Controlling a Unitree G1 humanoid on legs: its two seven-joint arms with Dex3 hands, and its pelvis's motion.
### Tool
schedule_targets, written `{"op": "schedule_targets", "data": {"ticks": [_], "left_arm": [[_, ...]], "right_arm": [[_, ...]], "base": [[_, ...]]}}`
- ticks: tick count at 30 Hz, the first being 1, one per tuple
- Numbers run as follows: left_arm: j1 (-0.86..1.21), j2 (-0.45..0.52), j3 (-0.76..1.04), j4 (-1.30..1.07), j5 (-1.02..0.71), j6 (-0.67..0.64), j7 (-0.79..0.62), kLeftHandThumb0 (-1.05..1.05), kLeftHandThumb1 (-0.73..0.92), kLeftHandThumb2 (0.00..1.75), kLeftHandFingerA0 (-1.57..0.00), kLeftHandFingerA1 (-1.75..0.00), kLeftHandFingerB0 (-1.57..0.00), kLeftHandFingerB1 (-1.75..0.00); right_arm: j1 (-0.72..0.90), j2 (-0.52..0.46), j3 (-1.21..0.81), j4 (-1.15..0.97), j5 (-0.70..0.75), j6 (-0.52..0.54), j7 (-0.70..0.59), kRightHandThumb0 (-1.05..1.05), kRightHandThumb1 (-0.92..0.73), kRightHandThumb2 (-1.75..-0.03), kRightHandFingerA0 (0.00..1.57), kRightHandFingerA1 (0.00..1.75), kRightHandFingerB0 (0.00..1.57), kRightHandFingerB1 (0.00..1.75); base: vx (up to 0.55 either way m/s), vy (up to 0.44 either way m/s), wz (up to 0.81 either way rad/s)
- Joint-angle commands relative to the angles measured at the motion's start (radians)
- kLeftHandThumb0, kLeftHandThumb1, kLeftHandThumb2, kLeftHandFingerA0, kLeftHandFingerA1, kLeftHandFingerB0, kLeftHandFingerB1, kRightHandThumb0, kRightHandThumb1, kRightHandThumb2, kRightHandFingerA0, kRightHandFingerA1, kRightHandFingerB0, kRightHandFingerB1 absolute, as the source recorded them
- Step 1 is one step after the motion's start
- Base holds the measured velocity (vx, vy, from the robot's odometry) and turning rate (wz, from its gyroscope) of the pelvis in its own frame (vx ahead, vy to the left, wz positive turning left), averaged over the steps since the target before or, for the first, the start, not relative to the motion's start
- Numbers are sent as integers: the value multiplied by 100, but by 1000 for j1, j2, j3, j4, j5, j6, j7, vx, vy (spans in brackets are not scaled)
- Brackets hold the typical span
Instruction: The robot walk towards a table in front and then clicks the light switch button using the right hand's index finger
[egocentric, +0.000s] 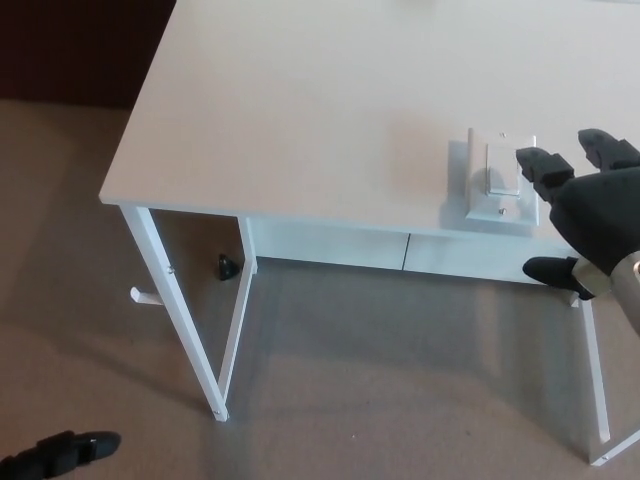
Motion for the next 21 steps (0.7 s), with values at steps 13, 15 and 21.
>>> {"op": "schedule_targets", "data": {"ticks": [13,15,21], "left_arm": [[-6,18,1,8,8,-19,-19,-21,61,58,-44,-42,-39,-39],[-8,20,-2,14,15,-27,-16,-21,61,58,-45,-42,-39,-39],[-16,25,-1,11,9,-23,-23,-21,61,58,-45,-43,-39,-39]], "right_arm": [[-6,12,20,12,34,-26,-32,-83,-62,-91,0,4,7,16],[-6,14,21,19,38,-27,-34,-85,-63,-92,0,2,8,17],[-22,17,33,49,33,-13,-21,-87,-65,-93,0,1,8,17]], "base": [[0,0,0],[0,0,0],[0,0,0]]}}
